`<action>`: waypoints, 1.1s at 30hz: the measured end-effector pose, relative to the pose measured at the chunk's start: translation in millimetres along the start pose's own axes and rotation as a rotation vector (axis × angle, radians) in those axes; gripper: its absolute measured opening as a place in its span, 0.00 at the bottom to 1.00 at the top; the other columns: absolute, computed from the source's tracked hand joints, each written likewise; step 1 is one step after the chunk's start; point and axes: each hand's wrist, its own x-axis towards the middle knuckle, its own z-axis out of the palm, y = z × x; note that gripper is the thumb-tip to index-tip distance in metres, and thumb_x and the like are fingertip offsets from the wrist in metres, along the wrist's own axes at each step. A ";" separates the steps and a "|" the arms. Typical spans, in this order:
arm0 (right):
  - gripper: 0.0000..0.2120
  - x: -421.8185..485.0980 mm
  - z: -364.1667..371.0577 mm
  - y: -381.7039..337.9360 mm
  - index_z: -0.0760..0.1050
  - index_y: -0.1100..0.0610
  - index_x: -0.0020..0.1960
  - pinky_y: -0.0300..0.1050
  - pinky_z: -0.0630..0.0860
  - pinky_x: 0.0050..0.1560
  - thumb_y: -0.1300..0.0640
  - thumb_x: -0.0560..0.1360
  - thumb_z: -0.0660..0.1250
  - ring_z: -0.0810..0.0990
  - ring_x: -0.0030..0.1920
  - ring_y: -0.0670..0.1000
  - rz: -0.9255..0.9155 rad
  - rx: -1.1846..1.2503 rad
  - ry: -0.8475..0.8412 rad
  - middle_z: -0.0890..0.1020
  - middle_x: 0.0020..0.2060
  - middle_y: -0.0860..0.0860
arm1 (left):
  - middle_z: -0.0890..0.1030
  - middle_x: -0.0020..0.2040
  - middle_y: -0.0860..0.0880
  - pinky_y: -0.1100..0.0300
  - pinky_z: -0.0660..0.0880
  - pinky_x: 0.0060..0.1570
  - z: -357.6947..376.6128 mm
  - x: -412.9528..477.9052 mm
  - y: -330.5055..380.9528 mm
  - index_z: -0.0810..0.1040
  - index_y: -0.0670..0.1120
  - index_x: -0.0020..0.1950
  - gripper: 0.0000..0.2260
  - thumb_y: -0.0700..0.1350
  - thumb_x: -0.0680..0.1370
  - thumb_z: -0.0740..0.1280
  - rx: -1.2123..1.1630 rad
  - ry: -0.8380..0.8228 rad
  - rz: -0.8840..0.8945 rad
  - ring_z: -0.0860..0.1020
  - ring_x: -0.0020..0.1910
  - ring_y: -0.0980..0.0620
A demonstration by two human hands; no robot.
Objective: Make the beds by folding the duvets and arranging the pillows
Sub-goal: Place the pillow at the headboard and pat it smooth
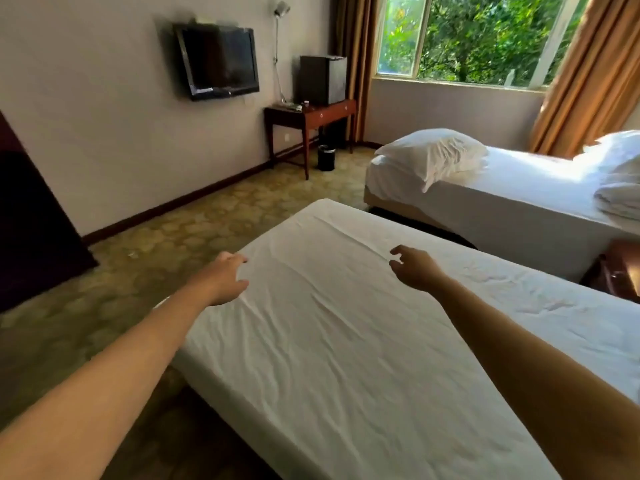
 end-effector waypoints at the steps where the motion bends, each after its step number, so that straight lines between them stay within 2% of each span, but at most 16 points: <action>1: 0.19 26.4 9.3 -29.5 0.67 0.58 0.70 0.49 0.69 0.63 0.55 0.80 0.58 0.72 0.65 0.59 -0.026 0.012 0.009 0.73 0.65 0.59 | 0.58 0.75 0.49 0.52 0.68 0.63 -15.1 21.0 -21.2 0.61 0.52 0.74 0.24 0.52 0.79 0.61 -0.001 0.021 -0.003 0.68 0.68 0.47; 8: 0.17 187.8 75.6 -252.8 0.70 0.59 0.67 0.45 0.67 0.64 0.56 0.80 0.58 0.72 0.66 0.56 -0.206 0.019 -0.081 0.75 0.65 0.57 | 0.59 0.75 0.48 0.52 0.66 0.68 -120.6 130.4 -200.3 0.62 0.52 0.74 0.23 0.52 0.79 0.60 -0.028 0.116 -0.134 0.64 0.71 0.47; 14: 0.17 297.7 141.7 -435.6 0.71 0.59 0.66 0.46 0.69 0.62 0.57 0.79 0.58 0.73 0.64 0.57 -0.325 0.004 -0.140 0.76 0.64 0.58 | 0.57 0.75 0.47 0.53 0.67 0.66 -162.1 204.7 -384.5 0.60 0.51 0.75 0.23 0.51 0.80 0.60 -0.029 0.058 -0.280 0.66 0.70 0.47; 17: 0.17 352.1 178.2 -504.7 0.72 0.59 0.66 0.45 0.71 0.59 0.57 0.79 0.58 0.75 0.61 0.57 -0.340 -0.006 -0.143 0.76 0.63 0.57 | 0.60 0.74 0.46 0.53 0.70 0.63 -184.8 263.4 -473.1 0.61 0.50 0.74 0.23 0.51 0.80 0.61 -0.006 0.039 -0.312 0.69 0.67 0.47; 20: 0.16 406.1 205.9 -552.6 0.72 0.59 0.65 0.46 0.70 0.60 0.58 0.79 0.58 0.74 0.62 0.57 -0.275 0.009 -0.084 0.76 0.63 0.57 | 0.62 0.73 0.47 0.54 0.69 0.62 -217.1 336.1 -537.4 0.63 0.50 0.73 0.22 0.51 0.80 0.61 -0.008 0.042 -0.249 0.70 0.66 0.47; 25: 0.17 479.5 224.5 -592.0 0.72 0.58 0.66 0.47 0.69 0.62 0.57 0.79 0.57 0.73 0.64 0.56 -0.092 -0.010 -0.080 0.75 0.64 0.56 | 0.65 0.70 0.47 0.55 0.71 0.59 -277.0 475.1 -578.3 0.66 0.51 0.72 0.20 0.51 0.80 0.59 0.041 0.019 -0.062 0.72 0.62 0.47; 33: 0.16 598.5 186.7 -566.1 0.74 0.56 0.64 0.46 0.68 0.63 0.57 0.78 0.59 0.72 0.63 0.56 0.180 -0.019 0.115 0.75 0.62 0.57 | 0.66 0.70 0.45 0.53 0.67 0.66 -302.4 703.3 -483.2 0.67 0.51 0.71 0.20 0.50 0.79 0.61 0.041 -0.057 0.381 0.69 0.66 0.46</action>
